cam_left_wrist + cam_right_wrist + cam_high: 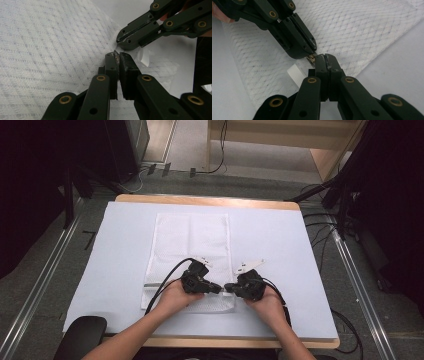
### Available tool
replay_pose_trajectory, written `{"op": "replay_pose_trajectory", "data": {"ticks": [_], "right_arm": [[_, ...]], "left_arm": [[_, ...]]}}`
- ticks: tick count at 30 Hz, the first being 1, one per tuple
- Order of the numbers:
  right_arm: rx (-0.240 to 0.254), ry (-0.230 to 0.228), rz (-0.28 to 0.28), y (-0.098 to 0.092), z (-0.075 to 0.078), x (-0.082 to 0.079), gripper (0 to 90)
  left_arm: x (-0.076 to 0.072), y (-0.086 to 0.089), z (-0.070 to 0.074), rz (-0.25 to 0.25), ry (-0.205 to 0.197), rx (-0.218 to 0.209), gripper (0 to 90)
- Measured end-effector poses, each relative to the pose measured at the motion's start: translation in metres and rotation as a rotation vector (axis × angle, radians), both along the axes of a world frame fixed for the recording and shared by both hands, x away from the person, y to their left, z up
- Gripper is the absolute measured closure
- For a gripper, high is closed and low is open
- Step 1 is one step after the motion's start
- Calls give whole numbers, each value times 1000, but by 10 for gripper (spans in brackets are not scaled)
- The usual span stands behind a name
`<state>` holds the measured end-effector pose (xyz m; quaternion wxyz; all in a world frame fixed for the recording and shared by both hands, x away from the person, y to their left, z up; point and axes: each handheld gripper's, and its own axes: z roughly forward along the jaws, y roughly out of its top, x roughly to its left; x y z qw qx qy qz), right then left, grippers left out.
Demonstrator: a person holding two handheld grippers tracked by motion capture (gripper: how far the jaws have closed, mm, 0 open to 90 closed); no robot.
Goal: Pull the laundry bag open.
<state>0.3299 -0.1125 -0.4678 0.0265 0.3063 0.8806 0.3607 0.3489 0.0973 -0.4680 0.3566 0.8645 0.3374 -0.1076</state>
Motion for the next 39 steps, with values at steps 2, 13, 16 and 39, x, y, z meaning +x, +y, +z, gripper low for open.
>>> {"op": "replay_pose_trajectory", "data": {"ticks": [2,13,16,39], "right_arm": [[1,0,2,0,0,0,900],[-4,-20,13,0,0,-1,900],[-13,-29,19,1,0,-3,900],[0,-28,40,-1,-2,-2,900]], "left_arm": [[1,0,0,-2,6,3,873],[2,1,2,-6,24,1,878],[3,2,2,-7,37,-2,879],[8,12,6,-25,69,22,881]]}}
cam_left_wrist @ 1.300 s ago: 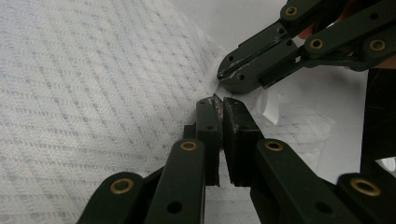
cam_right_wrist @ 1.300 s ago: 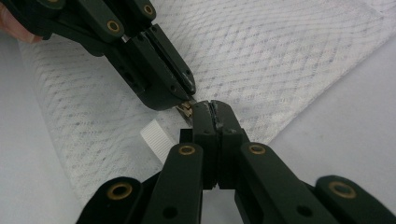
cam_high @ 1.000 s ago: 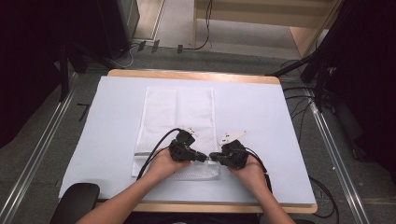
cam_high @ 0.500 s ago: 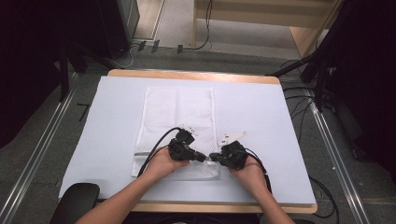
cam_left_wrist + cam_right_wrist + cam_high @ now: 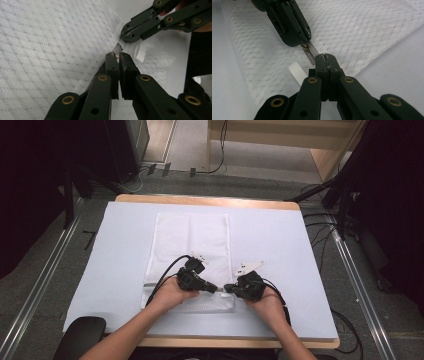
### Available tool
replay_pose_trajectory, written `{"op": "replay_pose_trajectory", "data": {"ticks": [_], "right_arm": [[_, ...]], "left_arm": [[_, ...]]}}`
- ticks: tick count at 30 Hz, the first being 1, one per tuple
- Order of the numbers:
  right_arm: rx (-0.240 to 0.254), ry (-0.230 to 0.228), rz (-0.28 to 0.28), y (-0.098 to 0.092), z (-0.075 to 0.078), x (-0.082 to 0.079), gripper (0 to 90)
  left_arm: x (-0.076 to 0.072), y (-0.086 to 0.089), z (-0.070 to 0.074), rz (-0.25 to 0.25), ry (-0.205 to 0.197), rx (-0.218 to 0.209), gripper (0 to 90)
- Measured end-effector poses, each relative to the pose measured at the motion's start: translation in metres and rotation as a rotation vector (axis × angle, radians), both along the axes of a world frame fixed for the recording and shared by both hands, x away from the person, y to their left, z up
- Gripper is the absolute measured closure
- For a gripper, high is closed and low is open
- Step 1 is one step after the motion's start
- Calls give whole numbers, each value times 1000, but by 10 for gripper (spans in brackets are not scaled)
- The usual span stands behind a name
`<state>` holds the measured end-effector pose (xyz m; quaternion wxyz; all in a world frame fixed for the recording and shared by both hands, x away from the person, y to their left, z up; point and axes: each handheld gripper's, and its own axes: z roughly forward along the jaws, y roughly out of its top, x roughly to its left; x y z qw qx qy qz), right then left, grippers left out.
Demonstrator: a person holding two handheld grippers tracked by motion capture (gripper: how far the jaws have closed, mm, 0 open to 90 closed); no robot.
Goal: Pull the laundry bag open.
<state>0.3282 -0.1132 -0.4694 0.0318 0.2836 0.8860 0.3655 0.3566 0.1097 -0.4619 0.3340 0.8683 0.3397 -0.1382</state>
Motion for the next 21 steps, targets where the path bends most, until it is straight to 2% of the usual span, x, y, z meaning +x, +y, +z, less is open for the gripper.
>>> {"op": "replay_pose_trajectory", "data": {"ticks": [6,9,21], "right_arm": [[6,2,8,-1,-1,1,900],[7,9,11,-2,0,2,900],[-7,11,31,-1,1,4,900]], "left_arm": [[2,7,2,13,26,-12,881],[2,10,3,5,25,-4,881],[1,25,7,29,35,-4,881]]}}
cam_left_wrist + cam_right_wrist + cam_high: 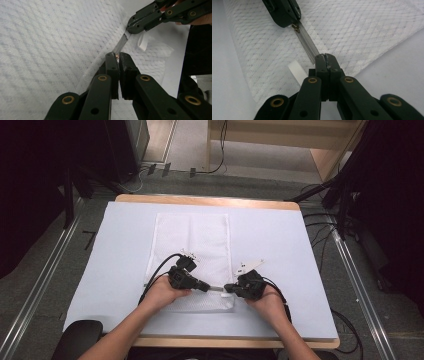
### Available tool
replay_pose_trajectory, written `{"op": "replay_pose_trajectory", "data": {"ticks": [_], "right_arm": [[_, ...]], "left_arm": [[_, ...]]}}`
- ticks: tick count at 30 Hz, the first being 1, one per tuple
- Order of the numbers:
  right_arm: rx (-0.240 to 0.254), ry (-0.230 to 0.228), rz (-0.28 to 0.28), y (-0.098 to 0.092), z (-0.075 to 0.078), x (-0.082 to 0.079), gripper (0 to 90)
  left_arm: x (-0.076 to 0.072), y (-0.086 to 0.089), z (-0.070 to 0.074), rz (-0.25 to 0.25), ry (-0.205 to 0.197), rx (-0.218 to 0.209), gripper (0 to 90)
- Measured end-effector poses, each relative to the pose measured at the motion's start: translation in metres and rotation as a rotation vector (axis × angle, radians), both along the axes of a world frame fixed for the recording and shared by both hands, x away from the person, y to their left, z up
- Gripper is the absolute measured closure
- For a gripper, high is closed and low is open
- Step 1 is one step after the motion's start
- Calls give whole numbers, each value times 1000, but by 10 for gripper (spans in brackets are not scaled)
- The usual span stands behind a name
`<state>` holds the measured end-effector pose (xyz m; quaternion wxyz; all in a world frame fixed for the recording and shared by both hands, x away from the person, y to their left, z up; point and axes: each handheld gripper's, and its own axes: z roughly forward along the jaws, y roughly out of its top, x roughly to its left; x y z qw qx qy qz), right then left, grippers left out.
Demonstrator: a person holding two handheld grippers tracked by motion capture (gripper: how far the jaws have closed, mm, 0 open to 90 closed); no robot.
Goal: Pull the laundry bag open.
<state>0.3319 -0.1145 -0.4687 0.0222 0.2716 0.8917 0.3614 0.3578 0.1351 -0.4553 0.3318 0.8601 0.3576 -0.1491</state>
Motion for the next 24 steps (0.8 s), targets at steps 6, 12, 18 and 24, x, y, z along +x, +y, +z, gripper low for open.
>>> {"op": "replay_pose_trajectory", "data": {"ticks": [6,12,18,24], "right_arm": [[-5,1,10,0,0,1,900],[-5,15,12,0,1,3,900],[-4,19,17,1,1,4,900],[-6,2,16,1,1,2,900]], "left_arm": [[0,10,2,11,5,-7,881],[-1,18,5,13,7,-5,880],[0,29,9,29,11,-8,880],[-1,38,14,28,6,0,880]]}}
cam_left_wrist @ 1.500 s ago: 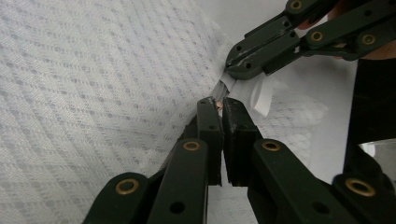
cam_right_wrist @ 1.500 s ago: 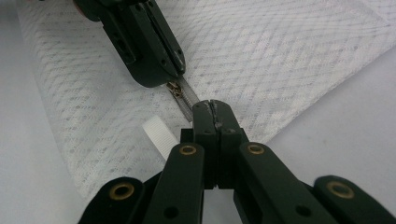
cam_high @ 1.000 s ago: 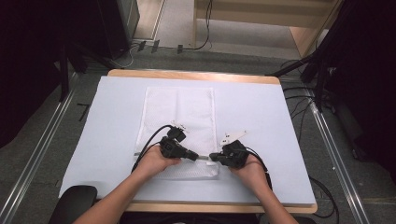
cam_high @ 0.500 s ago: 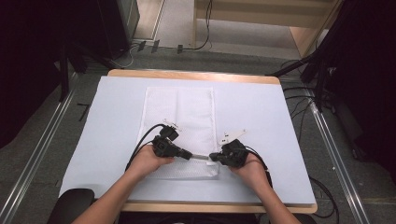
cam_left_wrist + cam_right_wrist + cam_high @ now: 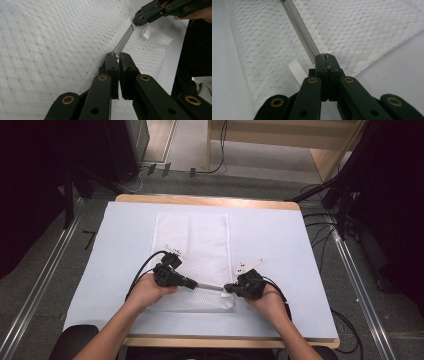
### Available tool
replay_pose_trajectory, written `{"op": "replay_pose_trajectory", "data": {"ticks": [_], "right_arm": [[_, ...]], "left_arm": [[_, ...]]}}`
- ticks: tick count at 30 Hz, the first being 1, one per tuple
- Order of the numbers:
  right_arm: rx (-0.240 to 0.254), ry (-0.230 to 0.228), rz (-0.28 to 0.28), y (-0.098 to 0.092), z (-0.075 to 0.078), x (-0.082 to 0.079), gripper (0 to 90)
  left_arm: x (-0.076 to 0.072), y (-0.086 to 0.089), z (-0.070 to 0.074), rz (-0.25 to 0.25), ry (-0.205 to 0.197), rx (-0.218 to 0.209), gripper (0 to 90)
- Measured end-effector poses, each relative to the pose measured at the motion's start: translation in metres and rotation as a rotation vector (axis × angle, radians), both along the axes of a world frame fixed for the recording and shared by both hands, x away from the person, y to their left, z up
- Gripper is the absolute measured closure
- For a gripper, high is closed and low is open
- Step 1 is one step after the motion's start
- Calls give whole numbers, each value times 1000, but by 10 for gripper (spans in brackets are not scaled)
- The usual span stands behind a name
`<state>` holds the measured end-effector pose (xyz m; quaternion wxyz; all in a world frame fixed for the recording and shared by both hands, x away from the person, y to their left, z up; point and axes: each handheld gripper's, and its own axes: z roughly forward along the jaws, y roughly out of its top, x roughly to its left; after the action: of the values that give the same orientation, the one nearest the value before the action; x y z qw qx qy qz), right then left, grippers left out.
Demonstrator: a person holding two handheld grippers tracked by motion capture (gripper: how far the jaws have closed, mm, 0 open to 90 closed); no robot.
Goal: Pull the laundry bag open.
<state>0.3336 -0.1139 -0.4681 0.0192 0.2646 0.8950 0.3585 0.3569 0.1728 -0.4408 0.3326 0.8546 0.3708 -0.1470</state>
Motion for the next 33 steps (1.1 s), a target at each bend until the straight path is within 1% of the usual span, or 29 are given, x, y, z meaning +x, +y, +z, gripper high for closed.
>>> {"op": "replay_pose_trajectory", "data": {"ticks": [4,5,7,10,11,12,14,15,17,19,20,22,25,27,28,29,33], "right_arm": [[2,-2,1,0,0,0,900],[0,-2,1,0,0,0,900],[-4,-7,4,1,0,0,900],[-5,-2,6,1,0,0,900],[-3,0,8,1,0,1,900],[3,6,7,1,0,1,900],[1,-1,12,1,0,1,900],[1,-2,12,1,0,1,900],[0,-9,13,1,0,1,900],[0,-4,11,1,0,1,900],[0,-3,10,1,0,1,900],[0,-3,9,1,0,1,900],[-2,-4,9,1,0,1,900],[0,-3,8,1,0,1,900],[-1,-3,8,1,0,1,900],[-1,-2,8,1,0,1,900],[0,-1,8,1,0,1,900]], "left_arm": [[0,1,5,-7,-10,9,880],[0,2,5,-4,-8,3,880],[0,4,6,-5,-7,12,880],[-1,10,7,-4,-12,23,880],[-1,12,8,-8,-12,11,880],[-3,13,10,-1,-25,20,880],[-5,14,11,0,-36,25,880],[-6,16,12,4,-46,30,879],[-6,20,12,23,-45,29,880],[-6,25,13,38,-46,29,880],[-7,28,13,48,-46,20,880],[-8,31,14,55,-47,19,880],[-10,36,14,75,-49,26,880],[-11,41,14,93,-42,24,880],[-12,44,15,100,-48,32,879],[-12,47,15,106,-44,28,880],[-16,59,17,140,-51,30,880]]}}
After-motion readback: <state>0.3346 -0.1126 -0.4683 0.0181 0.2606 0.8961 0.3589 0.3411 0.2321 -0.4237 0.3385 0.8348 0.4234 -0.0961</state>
